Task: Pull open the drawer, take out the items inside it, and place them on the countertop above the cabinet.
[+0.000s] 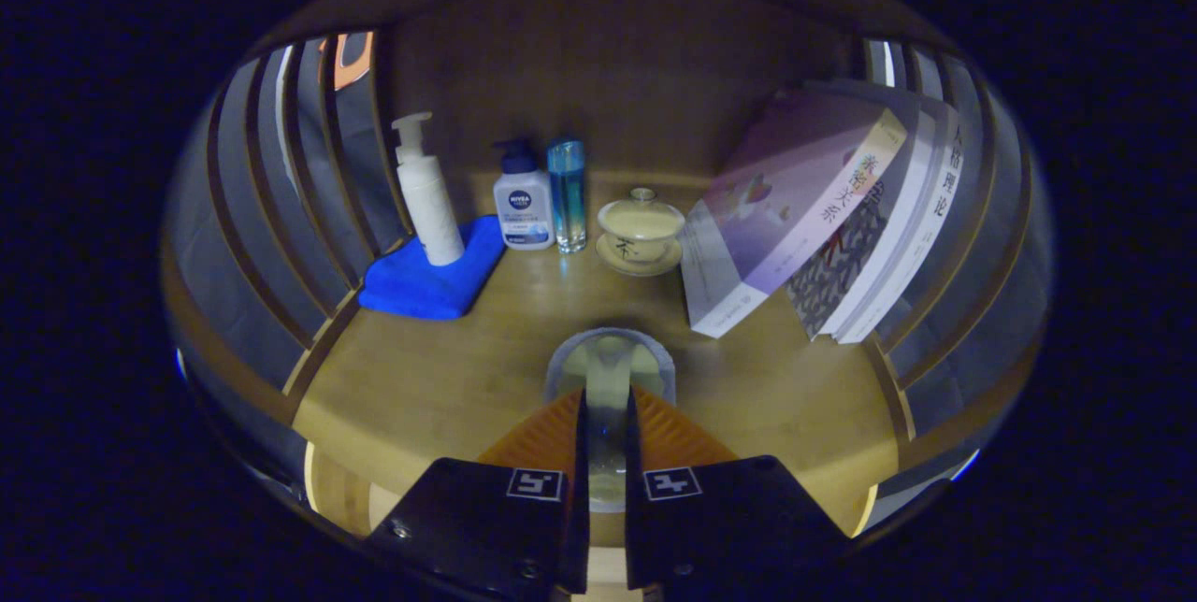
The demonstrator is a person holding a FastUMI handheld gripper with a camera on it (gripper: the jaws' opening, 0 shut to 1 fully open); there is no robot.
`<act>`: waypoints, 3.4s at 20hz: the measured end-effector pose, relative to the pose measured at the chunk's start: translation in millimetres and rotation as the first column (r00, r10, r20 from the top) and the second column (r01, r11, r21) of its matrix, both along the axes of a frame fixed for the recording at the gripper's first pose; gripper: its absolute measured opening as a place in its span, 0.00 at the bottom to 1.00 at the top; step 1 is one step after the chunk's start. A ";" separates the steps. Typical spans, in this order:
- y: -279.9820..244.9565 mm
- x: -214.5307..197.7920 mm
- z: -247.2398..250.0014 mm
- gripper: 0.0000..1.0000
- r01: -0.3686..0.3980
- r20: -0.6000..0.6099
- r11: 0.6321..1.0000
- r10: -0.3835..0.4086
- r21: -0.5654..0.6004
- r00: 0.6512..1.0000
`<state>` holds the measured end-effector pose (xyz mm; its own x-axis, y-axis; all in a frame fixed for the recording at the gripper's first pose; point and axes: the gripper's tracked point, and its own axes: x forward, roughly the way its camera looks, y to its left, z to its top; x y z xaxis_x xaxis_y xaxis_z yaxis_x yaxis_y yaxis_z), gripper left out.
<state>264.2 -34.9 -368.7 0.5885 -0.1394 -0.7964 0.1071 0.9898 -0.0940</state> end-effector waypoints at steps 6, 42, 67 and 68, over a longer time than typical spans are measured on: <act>-6.5 13.1 -12.7 0.18 0.017 0.032 0.999 -0.016 -0.031 0.999; 70.6 -266.9 128.2 0.99 -0.222 0.526 0.974 0.169 0.040 0.834; 60.2 -389.7 48.8 0.99 -0.215 0.504 0.975 0.212 -0.053 0.837; 63.1 -388.8 36.5 0.99 -0.211 0.489 0.976 0.208 -0.049 0.847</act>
<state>-124.6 28.2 -332.2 0.9162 0.0350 -0.3992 -0.0721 0.9943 -0.0784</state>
